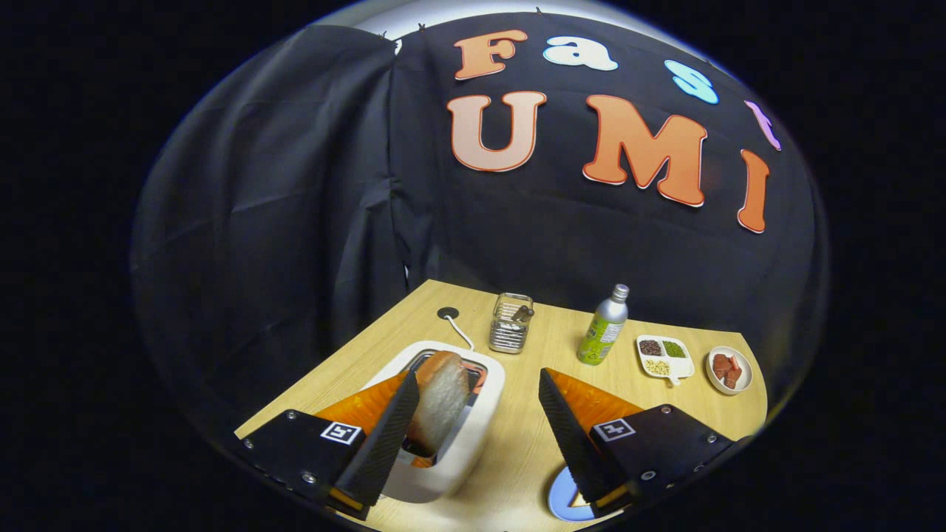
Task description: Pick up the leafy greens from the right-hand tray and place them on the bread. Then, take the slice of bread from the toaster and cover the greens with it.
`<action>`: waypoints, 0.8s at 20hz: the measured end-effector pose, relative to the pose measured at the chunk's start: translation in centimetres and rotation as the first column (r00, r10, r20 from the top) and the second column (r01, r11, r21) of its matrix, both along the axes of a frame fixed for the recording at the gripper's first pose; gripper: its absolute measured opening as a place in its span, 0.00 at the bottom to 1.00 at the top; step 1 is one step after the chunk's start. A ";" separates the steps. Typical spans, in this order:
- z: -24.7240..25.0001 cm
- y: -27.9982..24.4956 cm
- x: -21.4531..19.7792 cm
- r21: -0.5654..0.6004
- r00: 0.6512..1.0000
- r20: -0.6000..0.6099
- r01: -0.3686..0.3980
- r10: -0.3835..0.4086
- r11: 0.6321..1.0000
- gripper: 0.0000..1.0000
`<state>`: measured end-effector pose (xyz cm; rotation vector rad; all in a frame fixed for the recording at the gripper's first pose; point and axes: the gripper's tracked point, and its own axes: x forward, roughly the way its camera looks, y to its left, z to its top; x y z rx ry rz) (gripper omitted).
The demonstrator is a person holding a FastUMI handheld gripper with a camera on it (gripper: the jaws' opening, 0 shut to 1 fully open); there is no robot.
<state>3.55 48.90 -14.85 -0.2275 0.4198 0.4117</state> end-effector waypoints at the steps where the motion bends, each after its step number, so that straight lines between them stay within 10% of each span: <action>1: -0.2 0.3 0.0 -0.007 1.000 -0.004 -0.003 0.003 1.000 0.98; 10: -3.1 2.6 -0.2 -0.063 0.998 -0.064 -0.024 0.020 0.998 0.96; 16: -3.6 2.1 -0.3 -0.102 0.998 -0.054 -0.024 0.018 0.994 0.40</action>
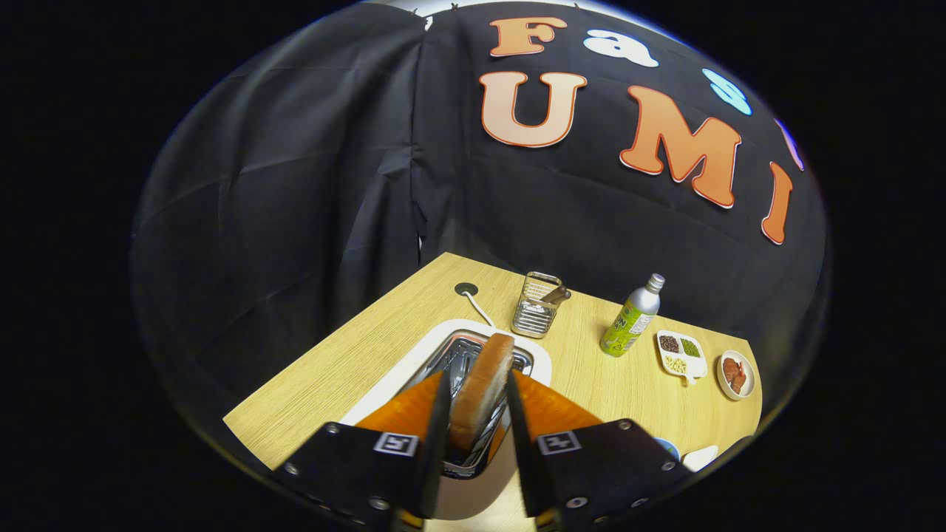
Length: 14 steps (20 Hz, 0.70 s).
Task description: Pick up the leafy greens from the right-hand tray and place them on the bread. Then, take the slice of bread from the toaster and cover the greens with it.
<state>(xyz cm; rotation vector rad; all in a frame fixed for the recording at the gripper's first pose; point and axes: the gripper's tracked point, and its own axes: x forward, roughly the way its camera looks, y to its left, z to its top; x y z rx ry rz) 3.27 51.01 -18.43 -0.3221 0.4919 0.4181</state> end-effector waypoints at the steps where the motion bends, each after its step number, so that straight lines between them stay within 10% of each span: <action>1: 0.0 -0.1 0.2 0.004 1.000 0.001 0.008 -0.008 1.000 0.29; 3: 0.2 -0.2 0.0 0.023 1.000 -0.009 0.015 -0.015 1.000 0.12; 14: 3.5 -0.3 -0.2 0.088 1.000 0.010 0.006 -0.007 0.996 0.08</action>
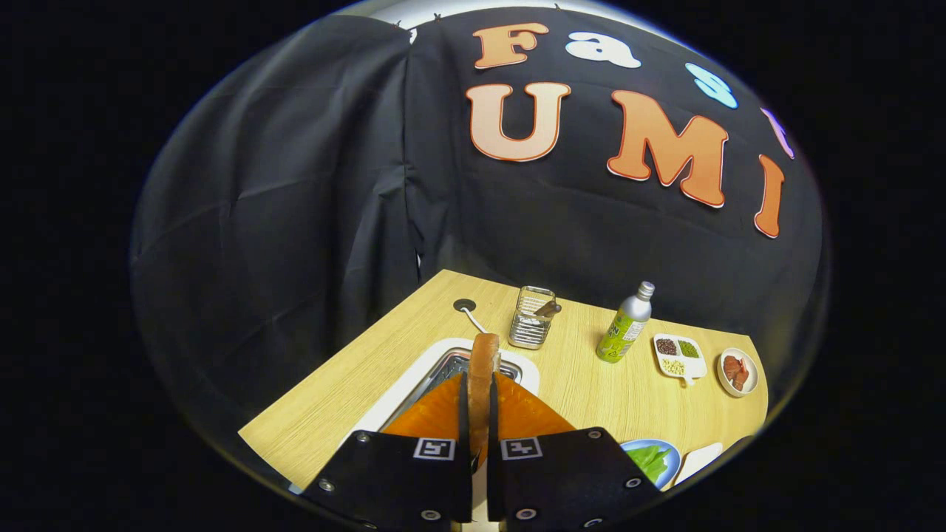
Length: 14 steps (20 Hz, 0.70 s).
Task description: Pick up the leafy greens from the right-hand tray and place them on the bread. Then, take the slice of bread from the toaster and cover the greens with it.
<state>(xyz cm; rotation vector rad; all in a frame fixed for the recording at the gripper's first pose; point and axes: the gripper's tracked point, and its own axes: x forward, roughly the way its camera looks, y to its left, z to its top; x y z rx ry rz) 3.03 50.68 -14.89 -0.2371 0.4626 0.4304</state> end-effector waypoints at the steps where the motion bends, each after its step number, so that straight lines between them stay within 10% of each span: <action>1: 0.6 0.0 0.0 0.007 1.000 0.006 -0.001 0.001 1.000 0.08; 14: 6.1 -1.4 0.1 0.081 0.996 0.083 0.010 -0.017 0.997 0.08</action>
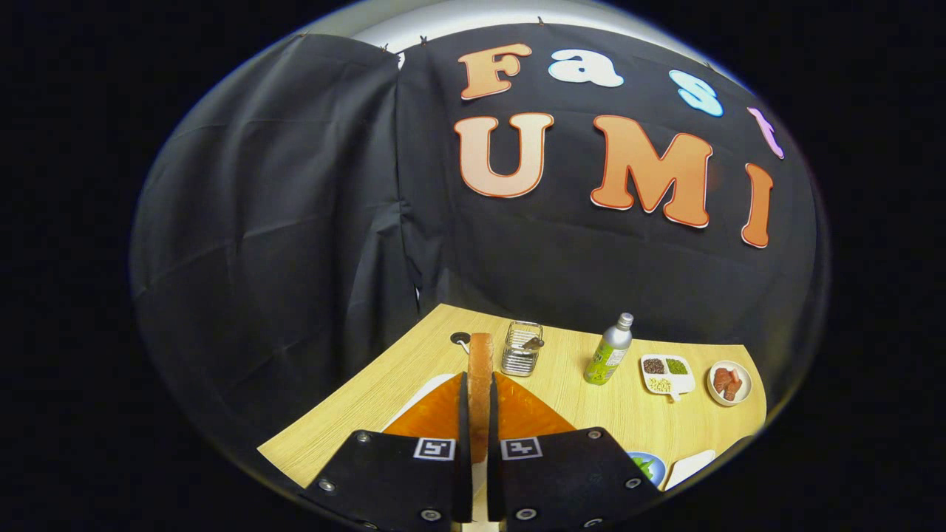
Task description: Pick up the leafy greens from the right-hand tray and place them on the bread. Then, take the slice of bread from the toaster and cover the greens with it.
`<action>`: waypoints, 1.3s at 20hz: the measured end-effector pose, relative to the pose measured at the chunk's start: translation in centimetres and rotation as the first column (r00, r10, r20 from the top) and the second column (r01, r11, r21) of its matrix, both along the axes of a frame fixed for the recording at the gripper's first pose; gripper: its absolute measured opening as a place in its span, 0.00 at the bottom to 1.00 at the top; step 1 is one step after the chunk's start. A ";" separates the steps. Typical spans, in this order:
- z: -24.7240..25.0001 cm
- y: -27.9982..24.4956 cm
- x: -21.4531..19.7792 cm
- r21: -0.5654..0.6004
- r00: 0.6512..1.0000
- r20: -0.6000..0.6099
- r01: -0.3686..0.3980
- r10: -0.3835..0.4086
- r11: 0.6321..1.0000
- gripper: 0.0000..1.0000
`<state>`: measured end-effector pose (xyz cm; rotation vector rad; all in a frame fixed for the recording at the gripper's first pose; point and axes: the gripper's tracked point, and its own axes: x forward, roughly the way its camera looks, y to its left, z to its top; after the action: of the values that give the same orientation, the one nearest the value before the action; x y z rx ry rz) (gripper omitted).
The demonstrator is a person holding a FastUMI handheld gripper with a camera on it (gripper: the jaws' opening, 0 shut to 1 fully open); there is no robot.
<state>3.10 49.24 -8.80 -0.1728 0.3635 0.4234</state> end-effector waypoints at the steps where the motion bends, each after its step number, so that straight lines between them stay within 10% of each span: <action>1: 0.2 -0.4 0.1 0.001 1.000 0.005 0.006 -0.006 1.000 0.08; 26: -6.3 -16.5 -1.6 -0.059 0.985 -0.045 0.166 -0.169 0.984 0.08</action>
<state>1.51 32.73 -15.06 -0.1843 0.4359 0.2516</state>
